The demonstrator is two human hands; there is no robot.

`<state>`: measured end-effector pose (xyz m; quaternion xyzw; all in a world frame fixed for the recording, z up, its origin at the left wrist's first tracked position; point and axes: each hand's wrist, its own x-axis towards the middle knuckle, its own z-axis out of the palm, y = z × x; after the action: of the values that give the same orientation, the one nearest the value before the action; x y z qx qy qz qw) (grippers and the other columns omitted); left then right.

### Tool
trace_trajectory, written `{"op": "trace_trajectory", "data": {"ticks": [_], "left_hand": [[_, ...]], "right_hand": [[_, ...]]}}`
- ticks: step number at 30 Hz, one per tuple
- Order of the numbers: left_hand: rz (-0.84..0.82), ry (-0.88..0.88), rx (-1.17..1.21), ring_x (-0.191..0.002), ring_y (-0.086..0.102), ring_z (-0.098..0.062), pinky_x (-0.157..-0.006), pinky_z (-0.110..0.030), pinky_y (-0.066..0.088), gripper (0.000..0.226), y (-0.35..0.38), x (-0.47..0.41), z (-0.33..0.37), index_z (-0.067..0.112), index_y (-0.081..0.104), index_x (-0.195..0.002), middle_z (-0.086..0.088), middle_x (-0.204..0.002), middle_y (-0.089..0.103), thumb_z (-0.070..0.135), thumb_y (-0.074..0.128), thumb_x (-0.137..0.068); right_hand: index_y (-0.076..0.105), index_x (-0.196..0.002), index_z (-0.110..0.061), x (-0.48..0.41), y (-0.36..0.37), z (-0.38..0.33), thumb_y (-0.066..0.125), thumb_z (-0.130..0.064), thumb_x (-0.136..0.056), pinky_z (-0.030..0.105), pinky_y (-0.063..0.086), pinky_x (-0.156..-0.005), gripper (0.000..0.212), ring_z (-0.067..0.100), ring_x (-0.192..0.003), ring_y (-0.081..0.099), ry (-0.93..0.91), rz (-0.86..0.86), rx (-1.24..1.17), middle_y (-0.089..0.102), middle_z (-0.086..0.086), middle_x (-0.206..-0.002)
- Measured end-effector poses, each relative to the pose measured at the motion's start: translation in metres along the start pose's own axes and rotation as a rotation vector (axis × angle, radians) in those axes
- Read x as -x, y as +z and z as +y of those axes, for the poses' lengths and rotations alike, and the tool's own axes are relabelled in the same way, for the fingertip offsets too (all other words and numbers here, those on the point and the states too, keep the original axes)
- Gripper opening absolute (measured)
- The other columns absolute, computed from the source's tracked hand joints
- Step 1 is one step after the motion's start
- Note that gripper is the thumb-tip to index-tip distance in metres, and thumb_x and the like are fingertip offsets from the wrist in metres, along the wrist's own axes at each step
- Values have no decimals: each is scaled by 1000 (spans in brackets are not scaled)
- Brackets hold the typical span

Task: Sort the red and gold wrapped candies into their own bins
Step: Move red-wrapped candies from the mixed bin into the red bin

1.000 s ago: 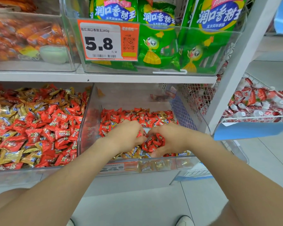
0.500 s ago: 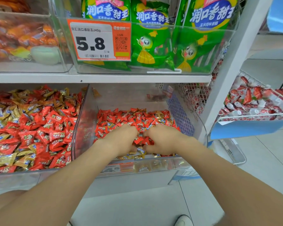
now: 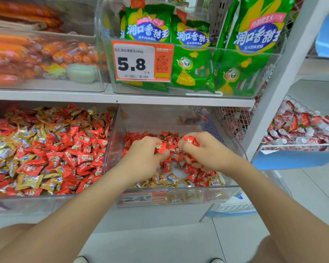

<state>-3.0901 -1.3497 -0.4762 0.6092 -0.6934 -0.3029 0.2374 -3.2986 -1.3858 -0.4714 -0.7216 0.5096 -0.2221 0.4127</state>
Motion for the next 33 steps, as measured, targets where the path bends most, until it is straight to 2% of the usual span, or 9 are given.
{"op": "trace_trajectory", "data": {"ticks": [4,8,11,15,18,22,25,29,33], "left_hand": [[72,-41,274,-52,65,-20,-57,-39,58,18,-35,30,4,19,67,-93,-11,-73,73,32,60,-105],[375,73,-61,-60,53,-4,-58,-20,40,13,-80,45,-35,26,64,-92,7,-74,64,32,61,-103],[486,60,-339,-94,58,-22,-81,-35,43,12,-107,37,-79,22,62,-104,-2,-100,64,15,67,-96],[361,-119,-594,-118,48,-46,-99,-57,43,53,-130,22,-122,14,51,-136,-17,-126,50,27,70,-87],[295,-226,-590,-131,40,-43,-108,-60,33,74,-141,21,-131,24,39,-149,-14,-145,44,58,63,-88],[262,-166,-434,-131,44,-38,-111,-61,38,100,-156,27,-144,33,37,-151,-7,-144,48,86,59,-69],[187,-103,-358,-138,40,-30,-115,-55,38,108,-160,31,-147,39,32,-154,2,-148,47,82,62,-60],[254,-40,-326,-136,41,-26,-113,-55,40,92,-152,38,-127,35,39,-151,2,-143,50,64,54,-65],[423,221,-396,-109,51,-23,-97,-50,47,38,-121,40,-93,29,62,-122,6,-111,58,40,54,-87]], "right_hand": [[65,-92,-6,-3,27,-33,59,-32,-104,26,40,-43,29,18,-49,49,-18,114,-109,64,4,-62],[71,-88,-23,-12,77,-70,63,-39,-95,33,53,-67,19,8,-63,63,-210,340,122,70,-5,-69],[63,-100,-28,-24,117,-97,60,-42,-98,39,51,-73,15,14,-70,63,-408,380,276,69,-6,-76],[57,-115,-23,-61,156,-123,55,-39,-102,43,49,-79,21,27,-92,63,-593,338,438,62,-1,-99],[55,-122,-21,-92,171,-130,58,-33,-103,46,49,-89,22,33,-100,60,-624,236,504,58,4,-106],[52,-145,-30,-119,165,-131,56,-42,-100,51,48,-106,47,28,-129,58,-486,39,543,65,0,-135],[60,-146,-28,-116,157,-130,60,-39,-92,41,45,-114,54,16,-136,57,-517,17,456,65,-7,-144],[67,-136,-25,-93,142,-113,61,-25,-100,21,41,-107,36,12,-120,61,-584,150,405,71,-4,-127],[74,-118,-24,-58,111,-86,59,-14,-101,15,42,-89,25,4,-95,63,-512,276,353,71,-7,-103]]}}
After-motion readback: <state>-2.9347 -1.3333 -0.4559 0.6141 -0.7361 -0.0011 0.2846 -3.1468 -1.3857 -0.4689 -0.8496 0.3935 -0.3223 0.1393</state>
